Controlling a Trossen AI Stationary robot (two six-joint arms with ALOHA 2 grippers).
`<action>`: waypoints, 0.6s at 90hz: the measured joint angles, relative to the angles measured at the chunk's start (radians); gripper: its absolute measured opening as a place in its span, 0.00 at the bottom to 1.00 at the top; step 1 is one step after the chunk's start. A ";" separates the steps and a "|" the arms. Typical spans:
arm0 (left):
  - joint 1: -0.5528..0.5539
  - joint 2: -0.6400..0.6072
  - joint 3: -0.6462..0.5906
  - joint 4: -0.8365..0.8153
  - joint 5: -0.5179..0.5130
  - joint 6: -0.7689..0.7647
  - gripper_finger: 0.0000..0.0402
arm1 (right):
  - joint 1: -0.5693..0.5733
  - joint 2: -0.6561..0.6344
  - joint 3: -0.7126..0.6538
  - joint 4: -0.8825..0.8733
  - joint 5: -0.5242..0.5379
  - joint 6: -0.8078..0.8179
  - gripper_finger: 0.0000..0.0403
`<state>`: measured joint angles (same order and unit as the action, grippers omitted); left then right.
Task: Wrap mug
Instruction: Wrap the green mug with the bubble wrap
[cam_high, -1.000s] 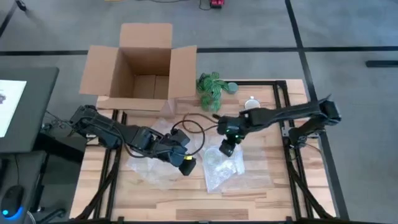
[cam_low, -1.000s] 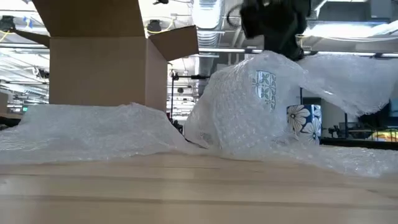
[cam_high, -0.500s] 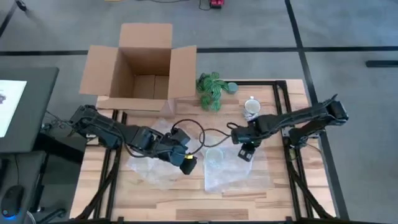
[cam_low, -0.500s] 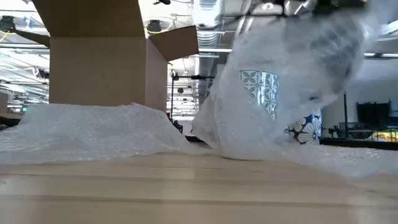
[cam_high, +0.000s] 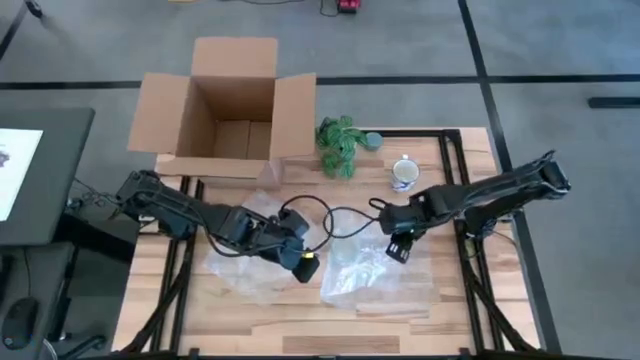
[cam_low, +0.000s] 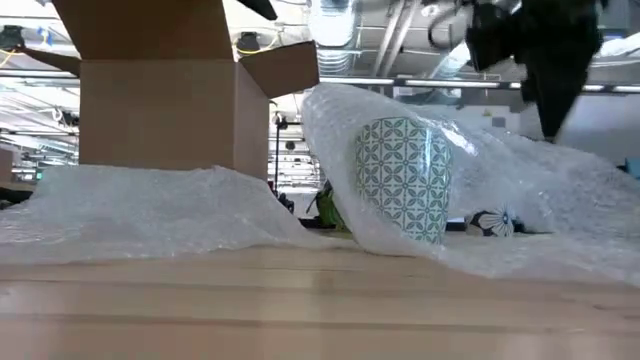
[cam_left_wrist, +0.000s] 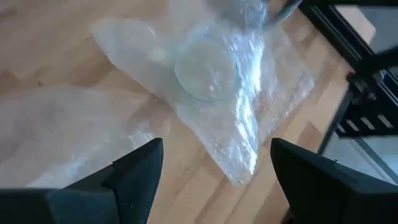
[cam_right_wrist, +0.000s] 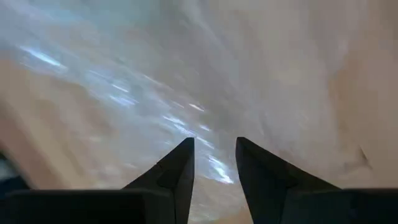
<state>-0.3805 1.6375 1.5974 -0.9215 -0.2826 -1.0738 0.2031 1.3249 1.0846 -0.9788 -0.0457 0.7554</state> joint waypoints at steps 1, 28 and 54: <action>0.000 0.000 0.000 0.001 0.012 0.003 0.69 | 0.000 -0.004 0.001 0.013 0.001 0.002 0.27; -0.012 0.093 -0.049 0.186 0.299 0.166 0.69 | -0.076 0.069 -0.115 0.143 0.081 0.070 0.27; -0.012 0.243 -0.052 0.181 0.360 0.195 0.69 | -0.020 0.155 -0.176 0.080 -0.029 0.112 0.27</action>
<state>-0.3923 1.8801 1.5455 -0.7402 0.0778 -0.8793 0.1831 1.4799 0.9082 -0.8984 -0.0746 0.8679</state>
